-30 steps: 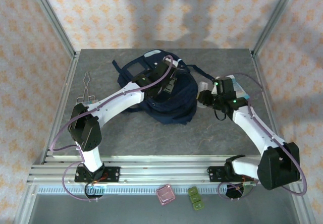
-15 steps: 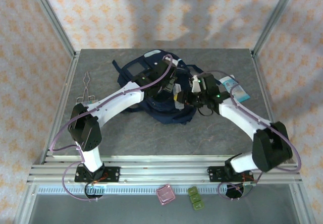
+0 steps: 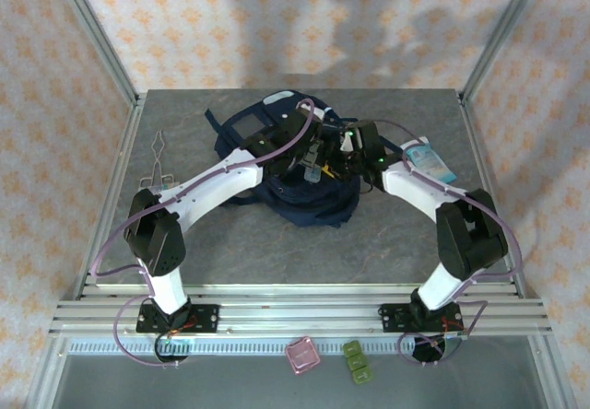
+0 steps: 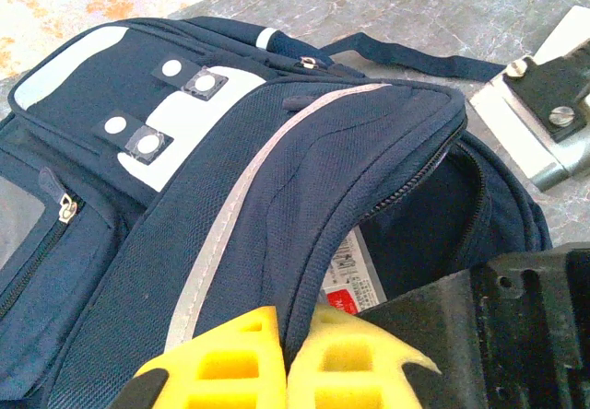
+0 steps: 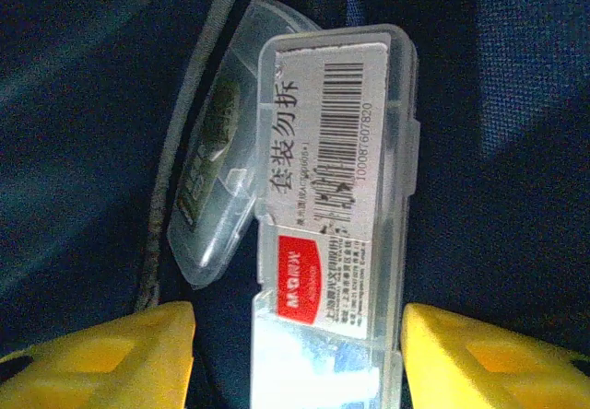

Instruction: Pack the student bag

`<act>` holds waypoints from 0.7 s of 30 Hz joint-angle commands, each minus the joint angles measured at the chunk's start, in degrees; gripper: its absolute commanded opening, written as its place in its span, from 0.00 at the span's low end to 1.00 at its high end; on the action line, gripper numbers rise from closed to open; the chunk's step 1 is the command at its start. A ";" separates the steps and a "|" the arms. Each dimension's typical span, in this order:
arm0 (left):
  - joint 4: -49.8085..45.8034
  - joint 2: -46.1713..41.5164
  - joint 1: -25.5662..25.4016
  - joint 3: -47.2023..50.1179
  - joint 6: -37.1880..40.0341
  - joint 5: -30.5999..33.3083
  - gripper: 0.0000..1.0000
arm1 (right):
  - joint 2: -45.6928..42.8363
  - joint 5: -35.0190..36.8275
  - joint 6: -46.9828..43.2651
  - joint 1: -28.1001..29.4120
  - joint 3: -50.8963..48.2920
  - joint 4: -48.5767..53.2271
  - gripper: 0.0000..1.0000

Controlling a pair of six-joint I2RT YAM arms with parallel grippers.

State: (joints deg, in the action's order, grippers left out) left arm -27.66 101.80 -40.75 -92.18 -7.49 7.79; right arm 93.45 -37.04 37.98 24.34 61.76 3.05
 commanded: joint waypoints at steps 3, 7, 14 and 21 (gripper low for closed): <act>2.99 -3.41 -0.03 -3.03 -1.13 -0.85 0.00 | -1.89 1.69 1.72 0.26 -2.23 -3.62 0.59; 3.10 -3.06 -0.03 -3.01 -1.48 -1.33 0.00 | -0.67 1.20 2.32 1.49 -3.07 -6.05 0.57; 3.04 -3.18 -0.03 -3.09 -2.18 -2.00 0.00 | 3.92 0.30 3.21 4.23 0.44 -8.03 0.31; 3.03 -3.75 -0.05 -2.36 -2.61 -2.63 0.00 | 3.83 5.33 4.01 4.39 -1.52 -9.65 0.33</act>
State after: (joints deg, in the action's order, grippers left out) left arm -27.68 101.80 -40.64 -92.18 -8.32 6.35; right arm 97.67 -35.86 41.43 28.73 60.60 -3.75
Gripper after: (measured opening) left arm 0.048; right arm 0.337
